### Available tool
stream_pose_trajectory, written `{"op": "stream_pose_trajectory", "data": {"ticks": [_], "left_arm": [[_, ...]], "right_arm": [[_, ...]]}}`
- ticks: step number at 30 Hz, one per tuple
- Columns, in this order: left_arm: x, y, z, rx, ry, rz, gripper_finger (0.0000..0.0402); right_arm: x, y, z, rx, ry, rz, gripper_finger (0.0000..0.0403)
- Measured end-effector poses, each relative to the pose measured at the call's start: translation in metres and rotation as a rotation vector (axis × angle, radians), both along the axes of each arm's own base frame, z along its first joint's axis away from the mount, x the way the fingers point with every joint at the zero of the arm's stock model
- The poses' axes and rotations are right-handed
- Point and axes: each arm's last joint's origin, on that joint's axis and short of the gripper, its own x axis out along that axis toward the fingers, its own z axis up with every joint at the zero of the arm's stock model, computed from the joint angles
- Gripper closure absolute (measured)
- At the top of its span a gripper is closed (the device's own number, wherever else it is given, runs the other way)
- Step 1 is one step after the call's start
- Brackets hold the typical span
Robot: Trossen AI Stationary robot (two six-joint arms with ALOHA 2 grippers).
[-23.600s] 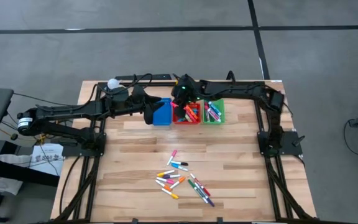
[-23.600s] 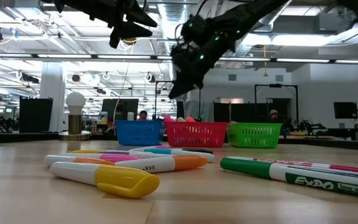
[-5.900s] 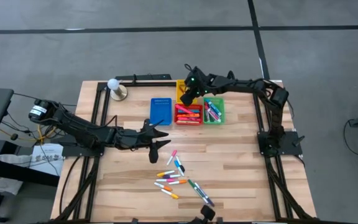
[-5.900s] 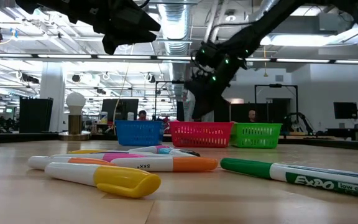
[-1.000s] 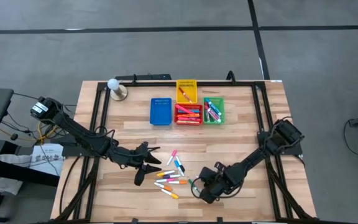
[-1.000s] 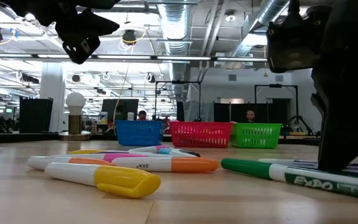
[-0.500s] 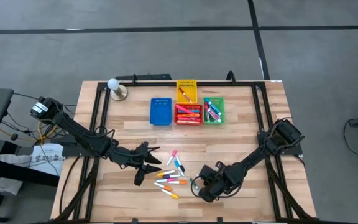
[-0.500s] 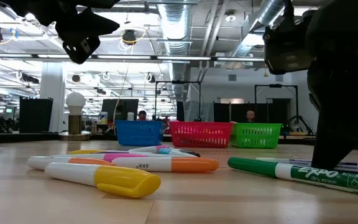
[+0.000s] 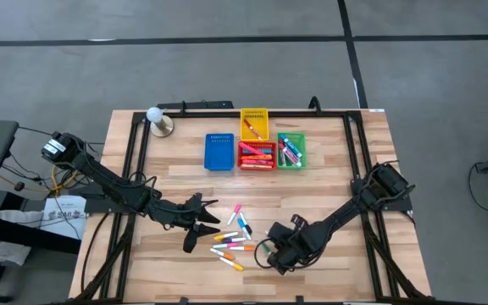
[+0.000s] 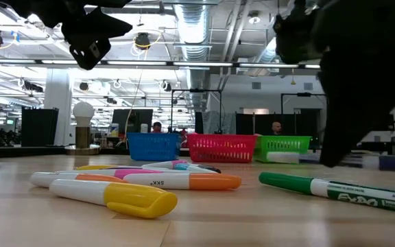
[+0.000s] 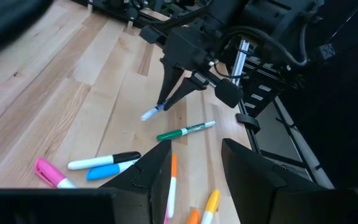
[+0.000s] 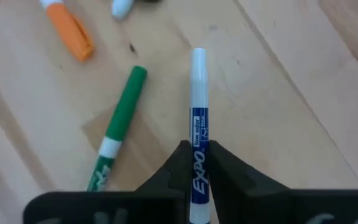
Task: Pick & Place Markers
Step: Put the small blue marker pen into the yellow bin
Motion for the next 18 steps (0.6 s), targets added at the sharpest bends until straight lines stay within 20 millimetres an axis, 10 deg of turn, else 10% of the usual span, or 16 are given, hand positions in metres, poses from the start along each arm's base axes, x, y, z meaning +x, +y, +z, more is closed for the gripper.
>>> {"op": "stream_pose_trajectory", "data": {"ticks": [18], "left_arm": [[0.0,0.0,0.001,-0.005,-0.014,-0.001,0.0262]], "right_arm": [[0.044,-0.021,0.057,-0.109,-0.152,-0.023,0.0388]]}}
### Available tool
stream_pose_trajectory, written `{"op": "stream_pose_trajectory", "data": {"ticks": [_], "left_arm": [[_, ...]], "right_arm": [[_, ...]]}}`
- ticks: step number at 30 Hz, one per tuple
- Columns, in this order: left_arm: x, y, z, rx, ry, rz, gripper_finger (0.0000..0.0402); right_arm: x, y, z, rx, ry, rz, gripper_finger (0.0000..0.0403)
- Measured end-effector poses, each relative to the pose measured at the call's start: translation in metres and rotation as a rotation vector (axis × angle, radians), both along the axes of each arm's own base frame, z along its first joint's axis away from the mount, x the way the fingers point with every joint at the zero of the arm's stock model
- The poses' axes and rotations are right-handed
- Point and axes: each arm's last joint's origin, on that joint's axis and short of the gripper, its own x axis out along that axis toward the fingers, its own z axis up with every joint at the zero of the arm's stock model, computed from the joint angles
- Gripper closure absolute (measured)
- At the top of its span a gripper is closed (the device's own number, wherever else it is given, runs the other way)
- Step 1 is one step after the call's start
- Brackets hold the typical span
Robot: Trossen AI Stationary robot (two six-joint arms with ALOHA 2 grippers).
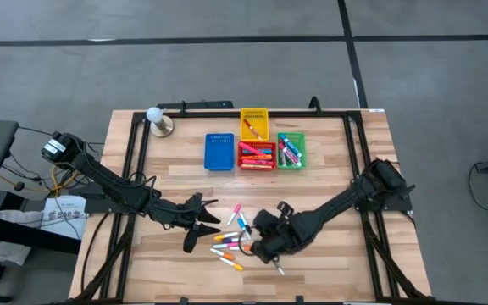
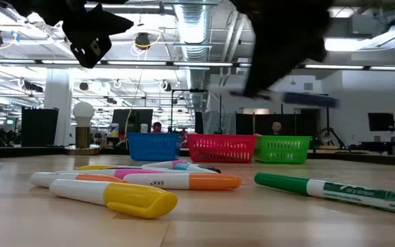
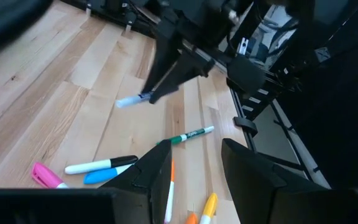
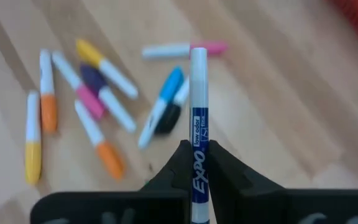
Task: Pick & Place Markers
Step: Put the small blue marker pen into the yellow bin
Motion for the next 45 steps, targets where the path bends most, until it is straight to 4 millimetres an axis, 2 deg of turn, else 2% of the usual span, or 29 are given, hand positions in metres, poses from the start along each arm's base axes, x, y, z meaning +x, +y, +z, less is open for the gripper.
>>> {"op": "stream_pose_trajectory", "data": {"ticks": [6,11,17,23,31,38,45], "left_arm": [[0.0,0.0,0.0,-0.003,-0.004,0.0,0.0262],[0.0,0.0,0.001,-0.003,-0.006,0.0,0.0262],[0.0,0.0,0.001,0.007,-0.011,-0.004,0.0262],[0.001,0.001,0.001,0.04,-0.026,0.039,0.0262],[0.001,0.006,0.002,0.118,-0.054,0.197,0.0262],[0.004,0.017,0.003,0.206,-0.069,0.345,0.0262],[0.011,0.033,0.003,0.236,-0.063,0.429,0.0262]], "right_arm": [[0.024,-0.029,0.022,-0.077,-0.047,0.013,0.0376],[0.043,-0.063,0.04,-0.116,-0.063,0.017,0.0385],[0.054,-0.113,0.044,-0.152,-0.034,-0.045,0.0377],[0.059,-0.17,0.043,-0.161,0.033,-0.069,0.038],[0.057,-0.252,0.045,-0.191,0.062,-0.095,0.0373],[0.048,-0.322,0.05,-0.182,-0.017,-0.116,0.038],[0.044,-0.369,0.059,-0.198,-0.184,-0.127,0.0369]]}}
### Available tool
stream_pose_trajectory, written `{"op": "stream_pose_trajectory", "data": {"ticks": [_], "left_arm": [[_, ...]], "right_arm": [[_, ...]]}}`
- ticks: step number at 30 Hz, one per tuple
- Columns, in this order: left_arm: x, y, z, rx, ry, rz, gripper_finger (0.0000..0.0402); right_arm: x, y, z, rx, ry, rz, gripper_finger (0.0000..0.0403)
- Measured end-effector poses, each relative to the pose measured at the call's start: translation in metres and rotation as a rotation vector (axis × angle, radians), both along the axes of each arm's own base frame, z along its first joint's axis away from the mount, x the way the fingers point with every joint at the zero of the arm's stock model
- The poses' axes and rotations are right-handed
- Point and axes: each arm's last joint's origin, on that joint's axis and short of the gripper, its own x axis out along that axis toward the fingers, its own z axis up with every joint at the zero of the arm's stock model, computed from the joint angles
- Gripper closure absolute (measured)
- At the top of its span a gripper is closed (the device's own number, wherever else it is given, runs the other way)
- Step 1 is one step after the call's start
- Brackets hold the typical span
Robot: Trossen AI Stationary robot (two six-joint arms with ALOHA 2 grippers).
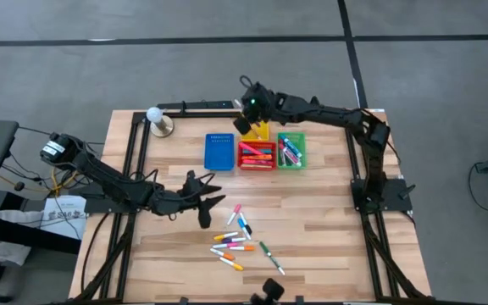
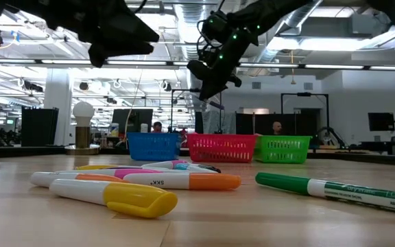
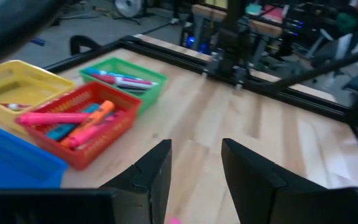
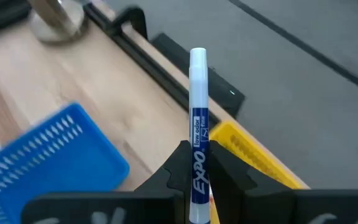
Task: Pick & Place Markers
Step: Put the small blue marker pen into the yellow bin
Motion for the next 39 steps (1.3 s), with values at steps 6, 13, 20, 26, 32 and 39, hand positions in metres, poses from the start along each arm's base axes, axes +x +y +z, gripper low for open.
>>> {"op": "stream_pose_trajectory", "data": {"ticks": [6,13,20,26,32,39], "left_arm": [[0.006,0.019,0.0,0.0,0.0,0.079,0.0262],[0.011,0.036,0.0,0.0,0.0,0.148,0.0262],[0.012,0.044,0.0,0.0,0.0,0.184,0.0262],[0.012,0.044,0.0,-0.001,-0.001,0.183,0.0262],[0.012,0.044,0.0,-0.008,-0.003,0.185,0.0262],[0.013,0.044,0.0,-0.015,-0.003,0.17,0.0262]], "right_arm": [[-0.009,-0.024,-0.008,0.004,-0.075,-0.018,0.0378],[-0.019,-0.039,-0.027,0.038,-0.019,-0.05,0.0364],[-0.012,-0.045,-0.052,0.068,0.023,-0.028,0.0365],[-0.012,-0.046,-0.062,0.091,0.054,-0.034,0.0359],[-0.012,-0.044,-0.062,0.107,0.056,-0.023,0.0341],[-0.016,-0.038,-0.066,0.184,0.092,-0.062,0.0329]]}}
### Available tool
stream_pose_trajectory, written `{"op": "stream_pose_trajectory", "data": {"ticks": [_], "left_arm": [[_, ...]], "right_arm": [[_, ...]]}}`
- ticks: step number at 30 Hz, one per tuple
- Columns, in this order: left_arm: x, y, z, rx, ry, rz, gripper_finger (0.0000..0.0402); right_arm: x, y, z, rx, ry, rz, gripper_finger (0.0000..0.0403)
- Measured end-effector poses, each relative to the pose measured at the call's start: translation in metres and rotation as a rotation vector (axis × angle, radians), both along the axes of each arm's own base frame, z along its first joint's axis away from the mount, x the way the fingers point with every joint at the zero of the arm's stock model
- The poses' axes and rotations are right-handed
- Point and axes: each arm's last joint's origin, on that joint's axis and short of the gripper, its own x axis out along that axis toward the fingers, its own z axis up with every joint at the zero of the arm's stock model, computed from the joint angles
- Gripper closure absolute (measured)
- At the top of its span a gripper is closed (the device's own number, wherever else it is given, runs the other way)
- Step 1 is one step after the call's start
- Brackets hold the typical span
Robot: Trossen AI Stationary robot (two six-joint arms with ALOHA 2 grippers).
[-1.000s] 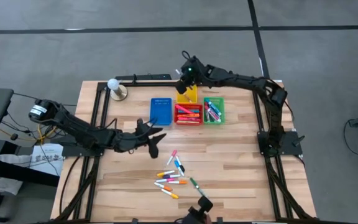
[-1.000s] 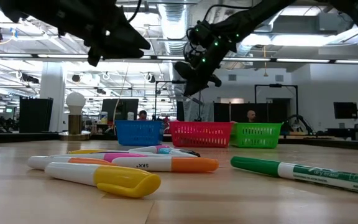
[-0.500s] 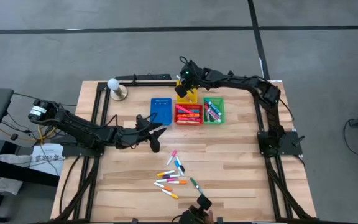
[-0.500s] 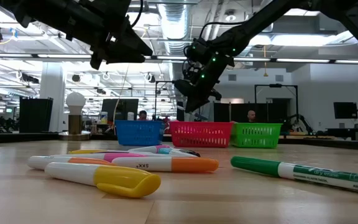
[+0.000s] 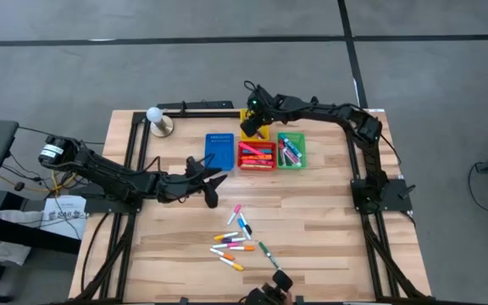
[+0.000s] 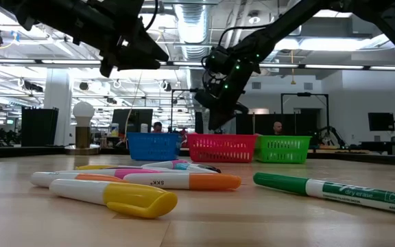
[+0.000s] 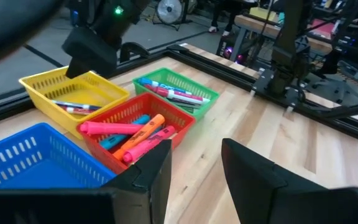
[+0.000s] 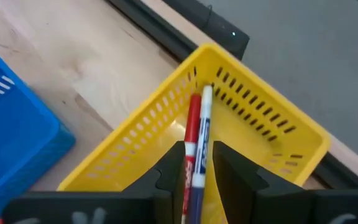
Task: Pick & Place Markers
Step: Put the small blue marker pen into the yellow bin, then put the small green marker pen into the yellow bin
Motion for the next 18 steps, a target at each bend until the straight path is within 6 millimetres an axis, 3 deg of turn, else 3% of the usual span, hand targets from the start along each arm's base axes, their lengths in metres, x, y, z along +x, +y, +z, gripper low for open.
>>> {"op": "stream_pose_trajectory", "data": {"ticks": [4,9,18], "left_arm": [[0.0,-0.001,0.0,-0.025,-0.006,-0.023,0.0262],[0.001,-0.003,-0.001,-0.084,-0.017,-0.075,0.0262],[0.002,-0.006,-0.001,-0.18,-0.027,-0.172,0.0262]], "right_arm": [[-0.002,0.005,0.005,0.029,0.002,0.016,0.0326],[-0.006,0.019,0.027,0.064,-0.028,0.064,0.0326],[-0.025,0.069,0.09,0.054,-0.067,0.132,0.0326]]}}
